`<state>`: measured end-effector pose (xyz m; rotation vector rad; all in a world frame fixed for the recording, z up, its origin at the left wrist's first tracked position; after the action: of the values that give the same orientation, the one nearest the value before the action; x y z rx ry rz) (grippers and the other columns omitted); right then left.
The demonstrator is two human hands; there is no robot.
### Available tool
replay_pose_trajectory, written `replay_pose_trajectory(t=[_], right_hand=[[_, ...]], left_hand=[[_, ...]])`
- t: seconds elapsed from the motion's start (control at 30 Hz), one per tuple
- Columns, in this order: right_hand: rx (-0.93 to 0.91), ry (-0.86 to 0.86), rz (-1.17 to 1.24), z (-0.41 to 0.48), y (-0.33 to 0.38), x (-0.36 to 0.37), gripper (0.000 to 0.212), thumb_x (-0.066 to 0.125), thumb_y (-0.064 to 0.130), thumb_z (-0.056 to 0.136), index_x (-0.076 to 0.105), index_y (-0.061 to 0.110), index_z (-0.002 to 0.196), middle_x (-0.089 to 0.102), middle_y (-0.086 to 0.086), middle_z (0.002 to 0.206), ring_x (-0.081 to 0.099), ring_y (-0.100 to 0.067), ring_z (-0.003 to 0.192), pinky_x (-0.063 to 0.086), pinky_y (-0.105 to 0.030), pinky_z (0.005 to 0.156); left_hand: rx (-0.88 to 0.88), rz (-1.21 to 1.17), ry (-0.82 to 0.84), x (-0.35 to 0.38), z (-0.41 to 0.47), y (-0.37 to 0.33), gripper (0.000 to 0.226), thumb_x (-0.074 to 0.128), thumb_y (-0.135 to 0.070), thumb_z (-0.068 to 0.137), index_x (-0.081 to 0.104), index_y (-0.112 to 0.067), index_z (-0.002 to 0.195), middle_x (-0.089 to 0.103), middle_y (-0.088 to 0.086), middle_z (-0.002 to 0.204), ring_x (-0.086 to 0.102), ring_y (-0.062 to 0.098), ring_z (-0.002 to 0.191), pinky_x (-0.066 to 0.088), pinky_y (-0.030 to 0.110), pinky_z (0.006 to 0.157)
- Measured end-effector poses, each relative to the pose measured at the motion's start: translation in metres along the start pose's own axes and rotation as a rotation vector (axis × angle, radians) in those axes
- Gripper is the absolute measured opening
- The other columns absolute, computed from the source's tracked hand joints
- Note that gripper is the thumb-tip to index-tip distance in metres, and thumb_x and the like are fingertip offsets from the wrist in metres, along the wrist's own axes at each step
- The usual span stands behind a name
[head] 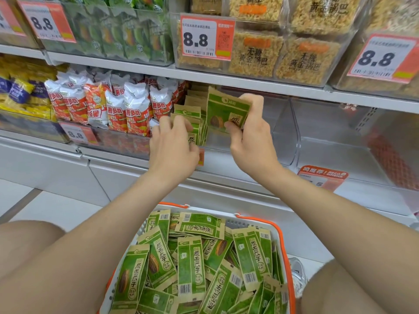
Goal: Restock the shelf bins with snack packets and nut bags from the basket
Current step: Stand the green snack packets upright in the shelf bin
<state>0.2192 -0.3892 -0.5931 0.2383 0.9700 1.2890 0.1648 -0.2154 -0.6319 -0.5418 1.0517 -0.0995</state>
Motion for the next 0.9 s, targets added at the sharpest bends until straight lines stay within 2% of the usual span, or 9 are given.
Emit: replay_pose_trajectory(t=[0.1,0.27,0.37,0.4,0.43,0.53,0.6,0.73,0.9], right_hand=[[0.07,0.089,-0.12,0.003,-0.017,0.008,0.043,0.057,-0.003,0.097,0.035,0.014,0.13,0.065,-0.005,0.11,0.061,-0.024,0.092,0.049,-0.036,0.074],[0.385,0.225,-0.237,0.011,-0.073,0.026,0.044,0.054,-0.002,0.093,0.028,0.017,0.123,0.059,-0.005,0.097,0.06,-0.022,0.083,0.055,-0.046,0.069],[0.626,0.241,-0.17,0.021,-0.11,0.037,0.065,0.056,0.0,0.094,0.019,0.007,0.148,0.058,-0.012,0.116,0.062,-0.03,0.102,0.054,-0.042,0.078],[0.687,0.233,-0.153,0.025,-0.12,0.04,0.071,0.058,0.002,0.095,0.016,0.004,0.153,0.058,-0.014,0.123,0.061,-0.031,0.11,0.053,-0.04,0.083],[0.716,0.225,-0.15,0.031,-0.129,0.043,0.068,0.059,0.004,0.095,0.021,0.001,0.151,0.058,-0.015,0.127,0.061,-0.032,0.114,0.051,-0.038,0.085],[0.71,0.202,-0.203,0.051,-0.147,0.051,0.049,0.06,0.009,0.096,0.039,0.001,0.14,0.059,-0.016,0.129,0.06,-0.034,0.119,0.051,-0.037,0.086],[0.711,0.199,-0.236,0.065,-0.158,0.06,0.048,0.061,0.012,0.098,0.041,0.005,0.141,0.059,-0.015,0.131,0.06,-0.033,0.121,0.053,-0.038,0.093],[0.769,0.14,-0.265,0.086,-0.183,0.072,0.046,0.073,0.021,0.094,0.051,0.011,0.133,0.063,-0.01,0.131,0.062,-0.028,0.123,0.053,-0.034,0.095],[0.735,-0.005,-0.289,0.102,-0.201,0.064,0.037,0.075,0.017,0.091,0.06,0.013,0.126,0.07,-0.011,0.127,0.065,-0.032,0.123,0.056,-0.038,0.097]], left_hand=[[0.106,0.159,-0.11,-0.002,0.001,-0.013,0.062,0.078,-0.028,0.078,0.045,-0.015,0.128,0.04,0.013,0.137,0.043,0.038,0.118,0.043,0.048,0.092],[0.116,0.219,-0.138,0.011,0.014,-0.014,0.083,0.076,-0.047,0.078,0.038,-0.013,0.143,0.033,0.019,0.151,0.037,0.043,0.132,0.038,0.054,0.105],[0.151,0.286,-0.139,0.02,0.023,-0.018,0.083,0.075,-0.049,0.079,0.039,-0.012,0.144,0.034,0.017,0.153,0.035,0.041,0.137,0.034,0.053,0.109],[0.169,0.307,-0.135,0.022,0.026,-0.019,0.083,0.076,-0.048,0.078,0.04,-0.012,0.144,0.035,0.017,0.154,0.035,0.04,0.139,0.034,0.053,0.11],[0.19,0.326,-0.131,0.024,0.03,-0.02,0.084,0.078,-0.047,0.077,0.04,-0.013,0.144,0.035,0.015,0.154,0.035,0.04,0.141,0.033,0.054,0.112],[0.248,0.37,-0.12,0.029,0.039,-0.024,0.09,0.081,-0.046,0.073,0.04,-0.015,0.147,0.037,0.011,0.155,0.034,0.038,0.144,0.033,0.054,0.114],[0.268,0.38,-0.117,0.031,0.046,-0.025,0.09,0.081,-0.048,0.073,0.041,-0.016,0.147,0.04,0.009,0.153,0.035,0.038,0.144,0.033,0.055,0.115],[0.288,0.4,-0.128,0.033,0.053,-0.021,0.084,0.078,-0.054,0.074,0.045,-0.017,0.142,0.047,0.006,0.145,0.039,0.037,0.14,0.033,0.054,0.112],[0.289,0.402,-0.137,0.036,0.057,-0.021,0.079,0.075,-0.055,0.072,0.048,-0.018,0.137,0.052,0.005,0.134,0.044,0.035,0.13,0.035,0.053,0.107]])
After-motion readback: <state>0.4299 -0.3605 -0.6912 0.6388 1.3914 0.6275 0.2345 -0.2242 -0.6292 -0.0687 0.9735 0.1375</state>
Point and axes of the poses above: each hand's wrist, its own z-axis towards the middle knuckle, its own x-axis out of the palm, y = z × x, the point moved 10 cm from there along z, towards the middle knuckle
